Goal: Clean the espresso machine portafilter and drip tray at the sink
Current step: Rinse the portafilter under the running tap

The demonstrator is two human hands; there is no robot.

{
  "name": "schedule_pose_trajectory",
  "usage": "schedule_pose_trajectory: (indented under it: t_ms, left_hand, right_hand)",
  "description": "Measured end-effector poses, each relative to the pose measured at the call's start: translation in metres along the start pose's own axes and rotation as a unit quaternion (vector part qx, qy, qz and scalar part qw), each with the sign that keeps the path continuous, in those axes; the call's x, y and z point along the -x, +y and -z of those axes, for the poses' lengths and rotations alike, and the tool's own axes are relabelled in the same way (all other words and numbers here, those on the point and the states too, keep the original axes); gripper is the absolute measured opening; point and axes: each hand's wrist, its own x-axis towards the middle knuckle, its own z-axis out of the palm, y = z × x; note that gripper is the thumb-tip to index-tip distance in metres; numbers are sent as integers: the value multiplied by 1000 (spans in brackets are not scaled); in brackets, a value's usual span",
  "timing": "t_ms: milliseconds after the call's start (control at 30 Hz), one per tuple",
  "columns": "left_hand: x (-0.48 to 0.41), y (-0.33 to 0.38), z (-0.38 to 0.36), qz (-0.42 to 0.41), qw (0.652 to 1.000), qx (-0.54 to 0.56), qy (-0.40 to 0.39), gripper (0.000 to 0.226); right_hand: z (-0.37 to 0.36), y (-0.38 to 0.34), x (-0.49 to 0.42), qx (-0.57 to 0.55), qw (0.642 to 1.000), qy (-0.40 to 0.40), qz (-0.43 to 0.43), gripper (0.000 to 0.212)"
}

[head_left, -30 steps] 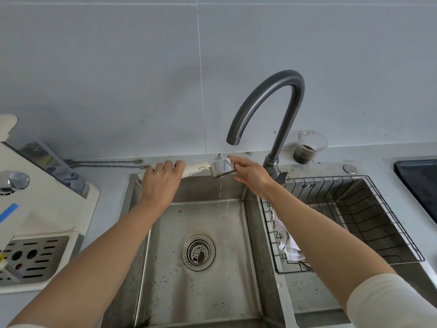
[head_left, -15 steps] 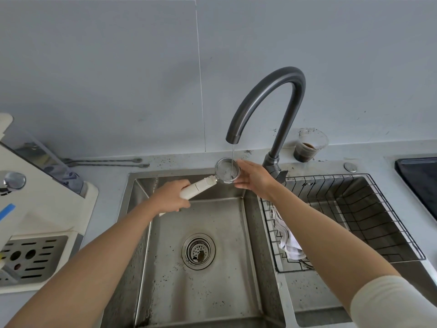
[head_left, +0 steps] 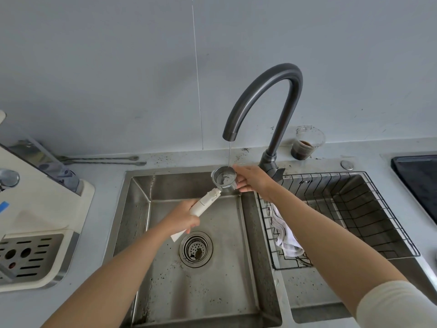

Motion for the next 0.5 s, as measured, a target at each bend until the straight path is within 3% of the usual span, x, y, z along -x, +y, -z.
schedule_pose_trajectory:
  t_ms: [67,133,300,500]
  left_hand:
    - [-1,0,-4,6,1000,-7,16,44]
    - [-3,-2,-7,18,998,-38,43,33]
    - [-1,1,-1,20,968,-206,140,16]
    - [8,8,10,11,911,-350,217,24]
  right_hand:
    - [-1,0,0,6,1000,5,4,30]
    - [-1,0,1,11,1000,8,5,26]
    - [-4,0,3,40,999,16,7,14]
    - [-18,5,7,34,999,25,30,34]
